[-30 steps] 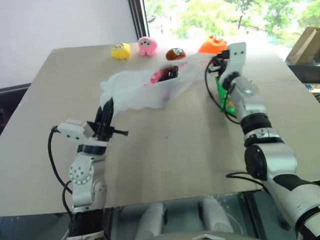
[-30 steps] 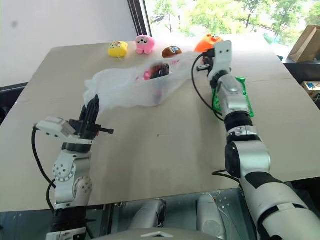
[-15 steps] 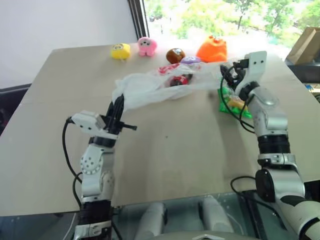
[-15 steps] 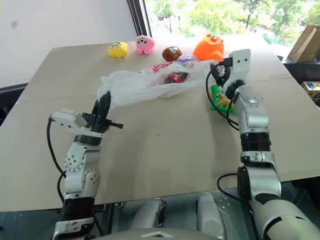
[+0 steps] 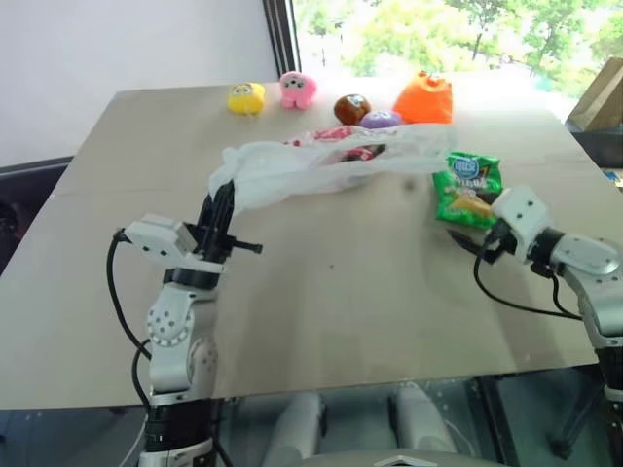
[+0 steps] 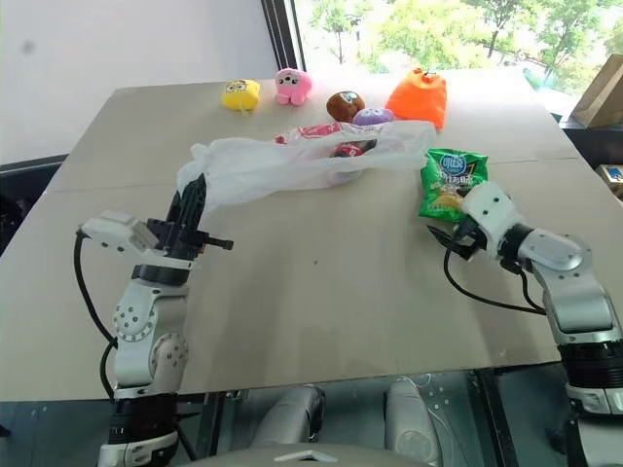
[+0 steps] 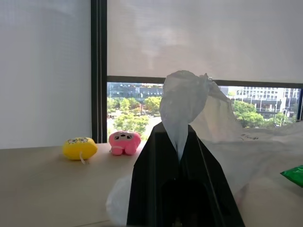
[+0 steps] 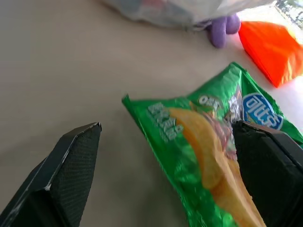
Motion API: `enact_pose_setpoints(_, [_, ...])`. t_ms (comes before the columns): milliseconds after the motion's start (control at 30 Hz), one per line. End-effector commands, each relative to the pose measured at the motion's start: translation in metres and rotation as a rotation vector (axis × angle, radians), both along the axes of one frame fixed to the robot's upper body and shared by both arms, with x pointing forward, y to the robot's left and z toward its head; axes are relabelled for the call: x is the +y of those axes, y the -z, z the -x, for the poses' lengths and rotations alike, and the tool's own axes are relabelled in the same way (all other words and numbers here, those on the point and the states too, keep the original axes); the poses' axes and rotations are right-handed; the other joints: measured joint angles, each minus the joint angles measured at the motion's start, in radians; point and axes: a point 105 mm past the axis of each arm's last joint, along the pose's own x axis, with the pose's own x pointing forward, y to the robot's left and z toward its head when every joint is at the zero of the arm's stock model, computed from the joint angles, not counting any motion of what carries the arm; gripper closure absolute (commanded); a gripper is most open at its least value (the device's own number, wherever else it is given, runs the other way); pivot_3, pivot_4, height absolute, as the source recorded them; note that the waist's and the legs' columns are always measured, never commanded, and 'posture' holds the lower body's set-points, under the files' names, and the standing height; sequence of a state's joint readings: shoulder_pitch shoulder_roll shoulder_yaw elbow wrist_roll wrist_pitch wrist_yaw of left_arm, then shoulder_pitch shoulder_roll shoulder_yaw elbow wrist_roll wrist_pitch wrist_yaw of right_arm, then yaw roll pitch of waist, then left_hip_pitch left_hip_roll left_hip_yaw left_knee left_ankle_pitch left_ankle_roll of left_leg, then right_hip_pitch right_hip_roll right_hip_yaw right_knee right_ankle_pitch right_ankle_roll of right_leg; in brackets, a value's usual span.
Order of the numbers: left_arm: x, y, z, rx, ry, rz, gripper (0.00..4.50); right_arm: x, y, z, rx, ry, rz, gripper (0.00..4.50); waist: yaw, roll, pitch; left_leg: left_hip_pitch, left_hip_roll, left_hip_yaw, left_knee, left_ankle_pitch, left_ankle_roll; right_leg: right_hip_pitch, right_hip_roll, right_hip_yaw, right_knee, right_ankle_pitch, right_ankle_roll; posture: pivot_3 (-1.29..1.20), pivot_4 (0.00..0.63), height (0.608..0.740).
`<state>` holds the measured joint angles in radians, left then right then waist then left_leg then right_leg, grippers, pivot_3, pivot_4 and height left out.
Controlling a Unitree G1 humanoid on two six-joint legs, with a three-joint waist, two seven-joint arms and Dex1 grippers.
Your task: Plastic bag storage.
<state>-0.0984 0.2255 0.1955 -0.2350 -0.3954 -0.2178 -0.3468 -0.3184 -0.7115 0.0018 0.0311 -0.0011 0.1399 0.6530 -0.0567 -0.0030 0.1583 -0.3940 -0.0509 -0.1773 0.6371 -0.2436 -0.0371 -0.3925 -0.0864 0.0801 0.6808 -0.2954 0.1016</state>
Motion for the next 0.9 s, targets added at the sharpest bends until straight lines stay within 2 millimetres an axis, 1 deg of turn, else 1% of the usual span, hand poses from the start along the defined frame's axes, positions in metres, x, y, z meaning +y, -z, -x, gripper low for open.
enact_pose_setpoints(33, [-0.002,-0.014,0.006,-0.052,-0.009,-0.004,4.50,-0.009,-0.002,-0.017,-0.104,0.065,0.115,0.03,0.001,-0.001,0.000,0.000,0.000,0.000,0.000,0.000,0.000,0.000,0.000,0.000,0.000,0.000,0.000,0.00,0.150,0.740])
enact_pose_setpoints(133, [-0.003,-0.015,0.006,-0.053,-0.004,-0.017,4.50,-0.012,0.012,-0.035,-0.116,0.097,0.224,0.03,-0.003,-0.001,0.001,0.000,0.000,0.001,0.000,0.002,-0.004,0.000,0.000,0.001,-0.001,0.000,0.000,0.00,0.150,0.740])
enact_pose_setpoints(200, [-0.004,-0.015,0.005,-0.054,-0.004,-0.022,4.50,-0.015,0.012,-0.046,-0.152,0.136,0.241,0.03,-0.003,-0.002,0.000,0.000,0.000,0.001,0.000,0.002,-0.004,0.000,0.000,0.001,-0.001,0.000,0.000,0.00,0.150,0.740])
enact_pose_setpoints(267, [-0.005,-0.015,0.004,-0.056,0.000,-0.022,4.50,-0.019,0.008,-0.061,-0.209,0.194,0.262,0.03,0.000,-0.003,0.000,0.000,0.000,0.001,0.000,0.002,-0.004,0.000,0.000,0.000,-0.002,0.000,0.000,0.00,0.150,0.740])
enact_pose_setpoints(333, [-0.007,-0.016,0.004,-0.058,0.006,-0.026,4.50,-0.021,0.009,-0.068,-0.227,0.210,0.276,0.03,0.001,-0.003,0.001,0.000,0.000,0.001,0.000,0.002,-0.004,0.001,0.000,0.001,-0.002,0.000,0.000,0.00,0.150,0.740])
enact_pose_setpoints(433, [-0.008,-0.015,0.004,-0.059,0.010,-0.031,4.50,-0.020,0.011,-0.069,-0.239,0.189,0.273,0.85,0.007,-0.003,0.001,0.000,0.000,0.001,0.000,0.003,-0.004,0.001,0.000,0.000,-0.002,0.000,0.000,0.00,0.150,0.740])
enact_pose_setpoints(467, [-0.008,-0.015,0.004,-0.059,0.010,-0.032,4.50,-0.020,0.012,-0.068,-0.241,0.181,0.267,1.27,0.011,-0.003,0.001,0.000,0.000,0.001,0.000,0.002,-0.004,0.001,0.000,0.000,-0.002,0.000,0.000,0.00,0.150,0.740])
enact_pose_setpoints(533, [-0.008,-0.014,0.004,-0.058,0.008,-0.032,4.50,-0.023,0.010,-0.066,-0.252,0.177,0.252,2.25,0.014,-0.003,0.001,0.000,0.000,0.001,-0.001,0.002,-0.004,0.001,0.000,0.000,-0.003,0.000,0.000,0.00,0.150,0.740])
enact_pose_setpoints(567, [-0.008,-0.014,0.005,-0.057,0.007,-0.032,4.50,-0.026,0.008,-0.065,-0.262,0.179,0.246,2.87,0.014,-0.003,0.001,-0.001,0.000,0.001,-0.001,0.002,-0.004,0.001,0.000,0.000,-0.003,0.000,0.000,0.00,0.150,0.740])
enact_pose_setpoints(633, [-0.008,-0.014,0.005,-0.056,0.004,-0.030,4.50,-0.029,0.003,-0.063,-0.282,0.179,0.216,3.55,0.014,-0.003,0.001,-0.001,0.000,0.001,-0.001,0.002,-0.004,0.001,0.000,0.000,-0.003,0.000,0.000,0.00,0.150,0.740])
enact_pose_setpoints(667, [-0.008,-0.013,0.005,-0.056,0.003,-0.030,4.50,-0.032,-0.003,-0.061,-0.300,0.196,0.172,4.19,0.015,-0.003,0.001,-0.001,0.000,0.001,-0.001,0.002,-0.004,0.001,0.000,0.000,-0.003,0.000,0.000,0.00,0.150,0.740])
enact_pose_setpoints(700, [-0.008,-0.013,0.005,-0.055,0.002,-0.030,4.50,-0.039,-0.014,-0.061,-0.335,0.238,0.108,4.44,0.015,-0.003,0.001,-0.001,0.000,0.001,-0.001,0.002,-0.004,0.001,0.000,0.000,-0.003,0.000,0.000,0.00,0.150,0.740])
enact_pose_setpoints(767, [-0.008,-0.013,0.004,-0.055,0.002,-0.031,4.50,-0.054,-0.040,-0.061,-0.415,0.326,-0.028,4.44,0.015,-0.003,0.001,-0.001,0.000,0.001,-0.001,0.002,-0.004,0.001,0.000,0.000,-0.003,0.000,0.000,0.00,0.150,0.740])
enact_pose_setpoints(833, [-0.007,-0.013,0.004,-0.053,0.003,-0.032,4.50,-0.067,-0.079,-0.058,-0.522,0.397,-0.252,4.44,0.014,-0.003,0.001,-0.002,0.000,0.001,-0.001,0.002,-0.004,0.001,0.000,0.000,-0.003,0.000,0.000,0.00,0.150,0.740])
enact_pose_setpoints(867, [-0.007,-0.013,0.003,-0.050,0.006,-0.036,4.50,-0.070,-0.100,-0.054,-0.567,0.390,-0.367,4.44,0.012,-0.003,0.001,-0.001,0.000,0.002,-0.001,0.002,-0.004,0.000,0.000,0.000,-0.003,0.000,0.000,0.00,0.150,0.740])
enact_pose_setpoints(900, [-0.007,-0.012,0.003,-0.047,0.009,-0.039,4.50,-0.065,-0.120,-0.050,-0.595,0.325,-0.463,4.44,0.010,-0.003,0.002,-0.001,0.000,0.002,-0.001,0.002,-0.004,0.000,0.000,0.001,-0.003,0.000,0.000,0.00,0.150,0.740])
